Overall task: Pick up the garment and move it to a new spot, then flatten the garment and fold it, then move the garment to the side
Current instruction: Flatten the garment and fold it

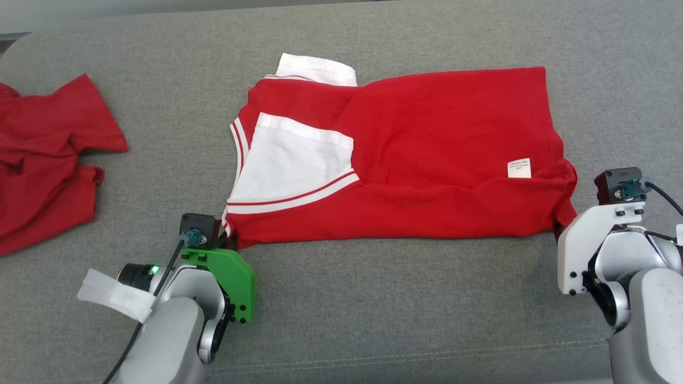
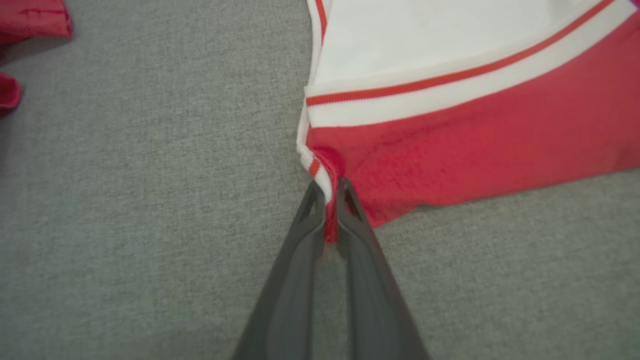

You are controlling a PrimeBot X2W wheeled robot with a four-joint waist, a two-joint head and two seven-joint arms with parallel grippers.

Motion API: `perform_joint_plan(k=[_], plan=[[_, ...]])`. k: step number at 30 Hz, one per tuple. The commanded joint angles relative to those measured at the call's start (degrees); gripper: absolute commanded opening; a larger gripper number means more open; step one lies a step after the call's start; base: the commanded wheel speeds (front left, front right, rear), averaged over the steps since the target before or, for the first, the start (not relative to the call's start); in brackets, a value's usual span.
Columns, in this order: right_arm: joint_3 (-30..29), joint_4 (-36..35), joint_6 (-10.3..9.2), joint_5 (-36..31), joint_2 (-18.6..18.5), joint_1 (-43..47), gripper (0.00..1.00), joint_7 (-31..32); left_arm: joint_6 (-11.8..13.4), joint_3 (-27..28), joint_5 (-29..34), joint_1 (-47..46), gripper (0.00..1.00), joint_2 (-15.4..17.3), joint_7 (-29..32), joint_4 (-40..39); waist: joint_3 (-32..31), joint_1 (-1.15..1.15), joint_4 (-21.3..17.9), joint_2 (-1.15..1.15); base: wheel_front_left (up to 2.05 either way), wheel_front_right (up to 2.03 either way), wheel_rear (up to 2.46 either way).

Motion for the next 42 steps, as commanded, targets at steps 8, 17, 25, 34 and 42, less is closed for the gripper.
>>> perform_joint_plan(k=[8, 17, 25, 34, 42], plan=[[-0.1, 4.9, -0.02, -1.2, 0.8, -2.3, 1.0, -2.7, 0.3, -0.6, -0.4, -0.8, 0.0, 0.7, -0.1, 0.2, 1.2, 0.0, 0.6, 0.0, 0.0, 0.0, 0.0], [-2.5, 8.6, -0.02, -5.8, 1.0, -3.6, 0.95, -5.4, 0.5, -0.8, -0.9, -1.2, 0.0, 0.9, -0.2, 0.5, 1.6, 0.0, 0.6, 0.0, 0.0, 0.0, 0.0], [-3.8, 10.9, -0.02, -6.7, 1.6, -4.6, 0.29, -6.9, 0.7, -1.2, -1.2, -1.5, 0.0, 1.0, -0.2, 0.4, 2.0, 0.0, 0.4, 0.0, 0.0, 0.0, 0.0], [-5.8, 14.1, -0.02, -6.2, 2.1, -5.4, 0.0, -8.2, 2.2, -0.8, -1.3, -1.2, 0.0, 1.5, -0.8, 0.2, 1.8, 0.0, 1.0, 0.0, 0.0, 0.0, 0.0], [-6.7, 12.9, -0.02, 1.8, 2.4, -2.8, 0.0, -5.0, 5.5, 1.5, -2.9, 3.7, 0.0, 2.5, -3.4, -3.8, -0.4, 0.0, 1.1, 0.0, 0.0, 0.0, 0.0]])
